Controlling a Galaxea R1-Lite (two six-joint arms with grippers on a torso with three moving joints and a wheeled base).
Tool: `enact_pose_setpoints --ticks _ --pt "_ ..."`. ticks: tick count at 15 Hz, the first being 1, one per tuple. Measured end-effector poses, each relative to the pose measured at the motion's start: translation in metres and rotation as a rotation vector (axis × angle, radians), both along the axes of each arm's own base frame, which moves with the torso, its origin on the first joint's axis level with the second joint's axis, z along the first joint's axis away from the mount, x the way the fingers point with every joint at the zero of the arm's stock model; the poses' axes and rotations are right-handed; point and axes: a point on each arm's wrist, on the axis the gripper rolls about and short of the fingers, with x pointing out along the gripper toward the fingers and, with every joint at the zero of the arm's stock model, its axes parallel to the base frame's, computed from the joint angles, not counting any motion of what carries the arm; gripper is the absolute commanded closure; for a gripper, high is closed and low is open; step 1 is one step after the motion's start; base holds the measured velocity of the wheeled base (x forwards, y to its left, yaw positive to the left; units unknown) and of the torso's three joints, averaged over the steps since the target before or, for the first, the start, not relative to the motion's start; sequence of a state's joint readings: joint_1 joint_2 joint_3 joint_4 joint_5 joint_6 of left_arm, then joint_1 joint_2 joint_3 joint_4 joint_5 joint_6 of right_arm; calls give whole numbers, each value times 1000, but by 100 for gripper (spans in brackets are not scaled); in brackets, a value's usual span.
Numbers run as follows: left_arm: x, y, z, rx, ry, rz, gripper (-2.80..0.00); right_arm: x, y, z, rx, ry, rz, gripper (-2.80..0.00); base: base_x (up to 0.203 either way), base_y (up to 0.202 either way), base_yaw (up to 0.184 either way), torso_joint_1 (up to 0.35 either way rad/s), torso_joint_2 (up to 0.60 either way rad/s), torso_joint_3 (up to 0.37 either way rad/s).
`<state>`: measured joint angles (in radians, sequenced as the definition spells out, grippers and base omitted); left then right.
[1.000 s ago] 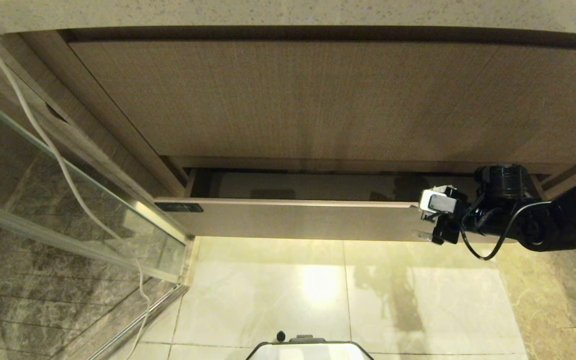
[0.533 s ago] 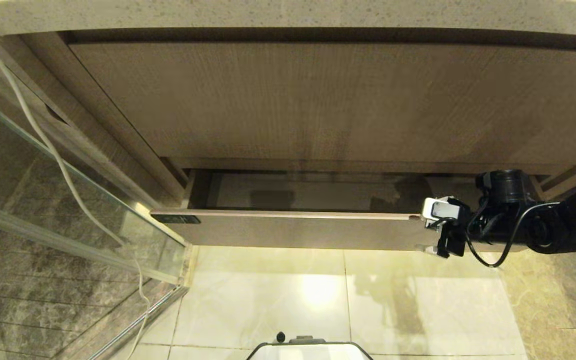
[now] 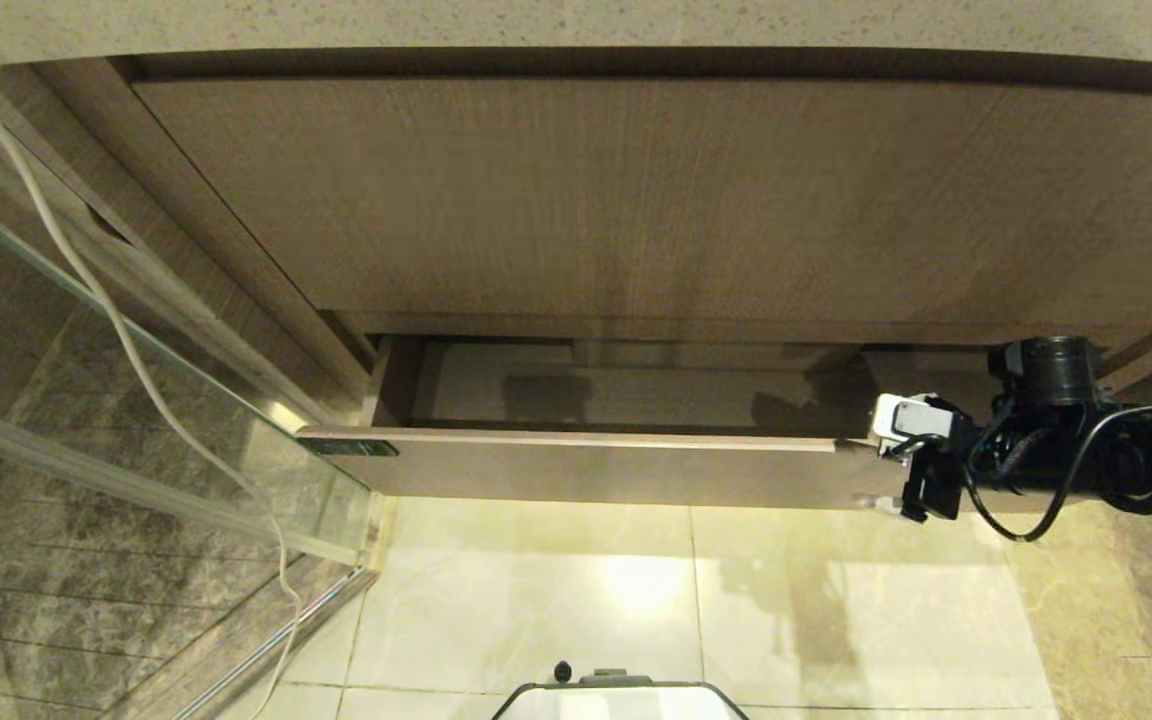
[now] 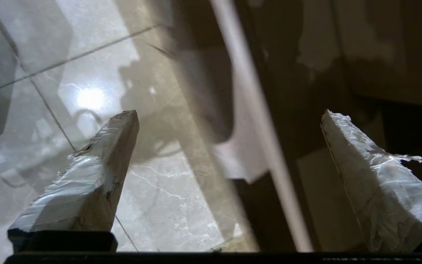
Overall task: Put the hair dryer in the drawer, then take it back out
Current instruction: Pull open the drawer
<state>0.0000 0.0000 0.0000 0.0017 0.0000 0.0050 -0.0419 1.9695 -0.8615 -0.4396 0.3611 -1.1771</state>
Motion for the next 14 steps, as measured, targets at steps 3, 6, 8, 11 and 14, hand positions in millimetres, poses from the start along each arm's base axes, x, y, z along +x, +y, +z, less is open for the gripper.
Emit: enact_pose_setpoints --ticks 3,6,8,11,14 --pt "0 0 0 0 0 0 0 -1 0 2 0 -7 1 -280 0 0 0 0 0 0" --pt "0 0 0 -1 0 0 0 -1 0 3 -1 -10 0 -280 0 0 0 0 0 0" --pt "0 0 0 0 0 0 0 -2 0 2 0 3 2 0 0 0 0 0 0 0" --pt "0 0 0 0 0 0 0 -1 1 3 -1 -10 2 0 0 0 0 0 0 0" --pt "0 0 0 0 0 0 0 0 0 5 -1 -20 -1 0 0 0 0 0 0 0"
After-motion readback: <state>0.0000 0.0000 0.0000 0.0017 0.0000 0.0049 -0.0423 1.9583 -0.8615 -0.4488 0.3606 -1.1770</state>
